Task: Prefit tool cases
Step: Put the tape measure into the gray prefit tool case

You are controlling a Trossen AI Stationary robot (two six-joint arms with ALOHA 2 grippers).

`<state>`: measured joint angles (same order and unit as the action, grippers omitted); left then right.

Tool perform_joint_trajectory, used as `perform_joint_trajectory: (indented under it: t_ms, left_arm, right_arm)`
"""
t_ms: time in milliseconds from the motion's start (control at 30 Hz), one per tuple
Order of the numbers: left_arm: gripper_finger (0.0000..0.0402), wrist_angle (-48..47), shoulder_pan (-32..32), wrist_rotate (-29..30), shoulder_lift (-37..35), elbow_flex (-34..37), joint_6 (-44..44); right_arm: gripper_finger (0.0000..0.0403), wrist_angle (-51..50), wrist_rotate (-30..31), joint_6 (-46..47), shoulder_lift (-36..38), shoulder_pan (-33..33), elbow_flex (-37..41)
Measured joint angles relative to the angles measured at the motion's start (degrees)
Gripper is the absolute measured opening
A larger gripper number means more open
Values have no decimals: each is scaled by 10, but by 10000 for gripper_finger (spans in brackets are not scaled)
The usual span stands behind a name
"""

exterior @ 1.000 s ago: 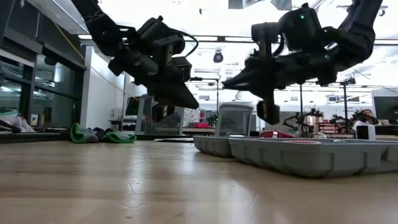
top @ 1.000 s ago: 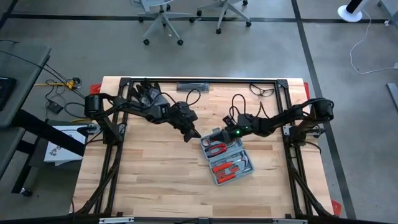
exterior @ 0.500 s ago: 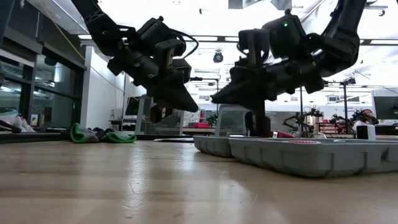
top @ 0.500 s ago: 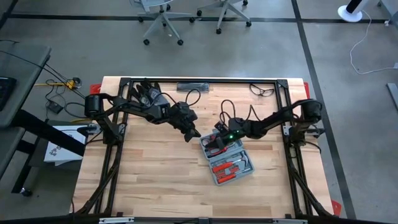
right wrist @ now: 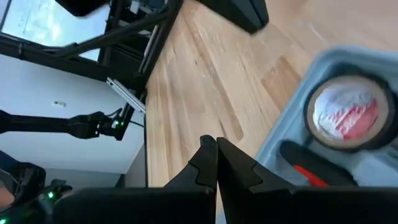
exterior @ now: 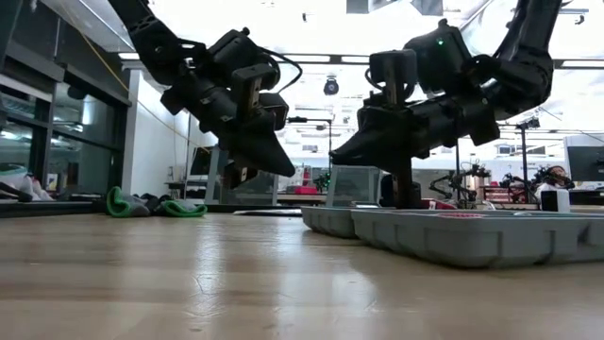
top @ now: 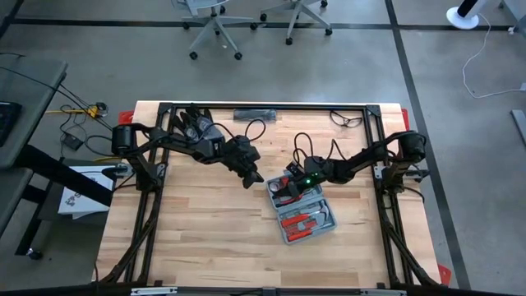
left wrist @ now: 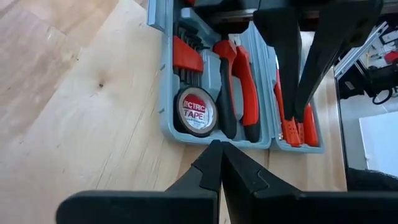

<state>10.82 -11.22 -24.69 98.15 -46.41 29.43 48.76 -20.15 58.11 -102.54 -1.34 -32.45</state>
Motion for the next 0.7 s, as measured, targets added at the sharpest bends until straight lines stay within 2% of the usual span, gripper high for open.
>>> perform_joint_trajectory:
  t_ms: [267, 400, 533, 700]
  left_arm:
    - [0, -2, 0, 4, 0, 0, 1]
    - [0, -2, 0, 5, 0, 0, 1]
    - [0, -4, 0, 13, 0, 0, 0]
    - [0, -4, 0, 32, 0, 0, 0]
  right_arm:
    - [0, 54, -4, 4, 0, 0, 0]
    - [0, 47, 8, -2, 21, 0, 0]
    - [0, -11, 84, -31, 71, 1, 0]
    - [0, -165, 186, -55, 135, 13, 0]
